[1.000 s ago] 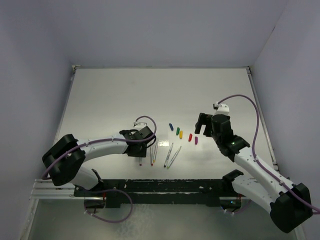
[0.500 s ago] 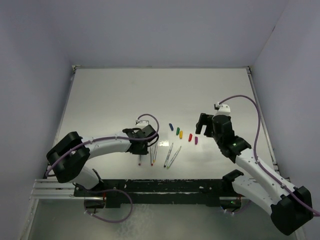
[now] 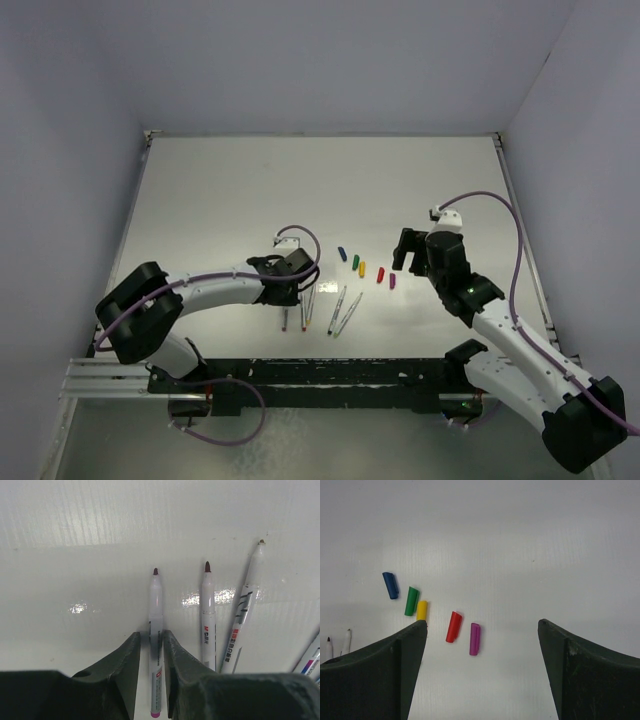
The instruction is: Insert the pens into the pen caps
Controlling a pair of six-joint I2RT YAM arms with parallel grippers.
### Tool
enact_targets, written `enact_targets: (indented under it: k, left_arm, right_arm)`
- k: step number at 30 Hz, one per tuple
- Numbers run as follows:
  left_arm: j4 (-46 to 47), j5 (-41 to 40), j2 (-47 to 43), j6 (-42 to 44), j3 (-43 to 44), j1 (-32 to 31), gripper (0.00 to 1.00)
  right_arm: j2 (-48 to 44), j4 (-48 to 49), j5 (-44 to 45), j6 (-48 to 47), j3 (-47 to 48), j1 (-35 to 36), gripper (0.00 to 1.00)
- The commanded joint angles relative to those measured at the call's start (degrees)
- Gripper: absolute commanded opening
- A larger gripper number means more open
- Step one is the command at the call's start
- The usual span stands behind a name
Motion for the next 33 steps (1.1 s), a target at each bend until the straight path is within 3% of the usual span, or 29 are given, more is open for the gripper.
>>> enact_targets:
  k: [1,9,28,33]
  left_arm:
    - [-2.98,7.4,3.61,-0.96,-6.21,-0.15,0.29]
    - [-5.57,10.71,1.51,0.29,-6.23,-0.18,0.27]
    - [-10.63,8.78,4.96,-1.55,-1.93,-0.56,0.26]
    - [-10.04,9.58,8.13,-0.95,-1.1,-0.63,0.14]
  right_arm:
    - [-0.38,0.45,1.67,0.04,1.17,0.33,0.93]
    - [1.14,0.62,1.63,-0.04,2.43,0.33,0.93]
    - [0.49,1.47,1.38,-1.33,2.64,0.33,0.94]
    - [-0.32,0.81,1.84,-1.3,2.62,0.33,0.94]
